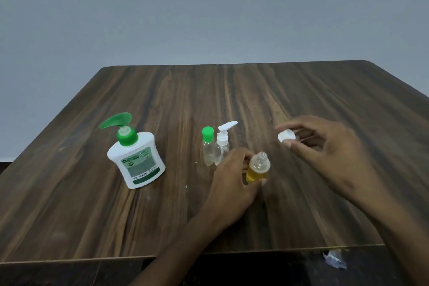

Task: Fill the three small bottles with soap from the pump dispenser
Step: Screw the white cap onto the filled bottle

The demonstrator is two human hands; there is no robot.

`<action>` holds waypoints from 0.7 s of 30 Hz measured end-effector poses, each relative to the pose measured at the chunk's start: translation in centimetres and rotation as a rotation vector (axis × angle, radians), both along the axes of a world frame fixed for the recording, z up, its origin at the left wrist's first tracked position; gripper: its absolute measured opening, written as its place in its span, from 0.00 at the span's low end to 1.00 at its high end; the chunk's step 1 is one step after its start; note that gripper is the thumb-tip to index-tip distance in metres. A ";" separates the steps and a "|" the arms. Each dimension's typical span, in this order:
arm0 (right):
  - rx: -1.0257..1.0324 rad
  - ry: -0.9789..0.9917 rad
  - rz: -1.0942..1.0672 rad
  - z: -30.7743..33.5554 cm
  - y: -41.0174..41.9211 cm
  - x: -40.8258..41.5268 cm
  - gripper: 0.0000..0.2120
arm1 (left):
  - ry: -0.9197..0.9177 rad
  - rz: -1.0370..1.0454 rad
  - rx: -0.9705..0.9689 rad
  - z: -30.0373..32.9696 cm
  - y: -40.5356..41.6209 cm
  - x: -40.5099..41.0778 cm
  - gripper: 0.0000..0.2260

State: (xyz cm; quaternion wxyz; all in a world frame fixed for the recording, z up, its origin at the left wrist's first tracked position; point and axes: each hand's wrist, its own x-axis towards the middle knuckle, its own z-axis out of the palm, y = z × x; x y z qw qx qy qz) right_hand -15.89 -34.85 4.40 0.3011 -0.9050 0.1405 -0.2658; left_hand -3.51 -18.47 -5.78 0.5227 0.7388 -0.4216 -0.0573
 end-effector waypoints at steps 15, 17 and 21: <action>-0.009 0.102 0.068 0.8 1.3 0.2 0.12 | -0.122 -0.015 -0.026 -1.3 -1.1 1.0 0.18; -0.054 0.091 0.077 0.9 1.4 0.1 0.11 | -0.137 -0.021 -0.015 -1.5 -1.1 1.0 0.21; -0.142 0.122 0.065 1.6 1.3 -0.1 0.08 | -0.164 -0.051 -0.029 -1.7 -1.0 1.0 0.25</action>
